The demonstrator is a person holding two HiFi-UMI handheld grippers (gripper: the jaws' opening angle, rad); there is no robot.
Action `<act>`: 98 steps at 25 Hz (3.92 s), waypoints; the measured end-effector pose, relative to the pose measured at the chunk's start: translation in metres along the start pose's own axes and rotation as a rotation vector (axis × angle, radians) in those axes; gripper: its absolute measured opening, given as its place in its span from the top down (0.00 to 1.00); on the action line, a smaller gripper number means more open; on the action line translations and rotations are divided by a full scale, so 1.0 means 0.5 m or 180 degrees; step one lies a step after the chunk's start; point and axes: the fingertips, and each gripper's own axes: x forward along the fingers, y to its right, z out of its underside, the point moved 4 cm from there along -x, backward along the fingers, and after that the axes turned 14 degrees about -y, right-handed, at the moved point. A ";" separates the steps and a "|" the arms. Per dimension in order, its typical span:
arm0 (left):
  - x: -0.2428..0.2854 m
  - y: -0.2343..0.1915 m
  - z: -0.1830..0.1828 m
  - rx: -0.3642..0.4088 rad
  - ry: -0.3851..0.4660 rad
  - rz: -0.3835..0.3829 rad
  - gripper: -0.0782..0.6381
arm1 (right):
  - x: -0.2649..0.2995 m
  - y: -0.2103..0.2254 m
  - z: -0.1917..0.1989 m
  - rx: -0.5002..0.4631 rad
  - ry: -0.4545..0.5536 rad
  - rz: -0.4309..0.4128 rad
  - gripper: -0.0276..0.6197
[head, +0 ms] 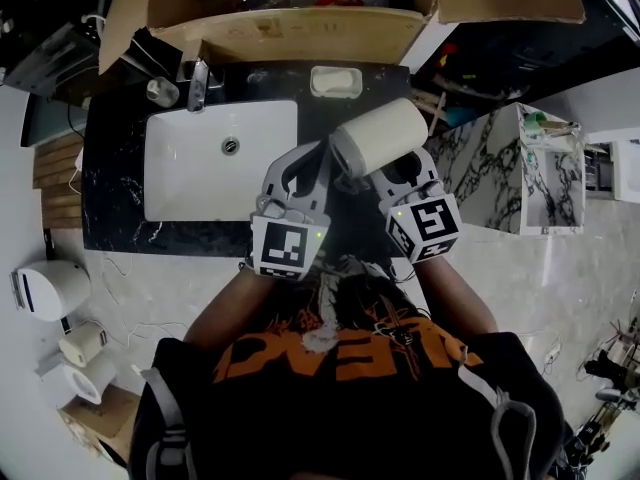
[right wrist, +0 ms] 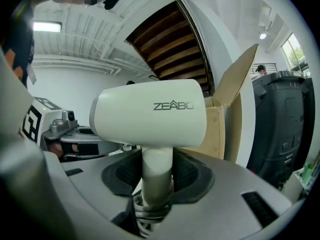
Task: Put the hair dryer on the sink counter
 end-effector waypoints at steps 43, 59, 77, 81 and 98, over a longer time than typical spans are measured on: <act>0.093 0.011 0.190 -0.0584 -0.1062 0.0444 0.86 | 0.259 0.136 0.321 0.1230 -0.2224 -0.0022 0.68; 0.086 0.019 0.191 -0.0539 -0.1083 0.0449 0.86 | 0.246 0.104 0.320 0.0996 -0.1799 -0.0052 0.21; 0.081 0.013 0.183 -0.0553 -0.1045 0.0474 0.86 | 0.180 0.086 0.223 0.0719 -0.1303 -0.0079 0.06; 0.073 0.009 0.174 -0.0571 -0.0992 0.0473 0.86 | 0.159 0.061 0.203 0.0748 -0.1245 -0.0260 0.20; -0.004 0.035 0.101 -0.0561 -0.0681 0.0610 0.86 | 0.034 -0.027 0.084 0.0605 -0.0611 -0.0405 0.89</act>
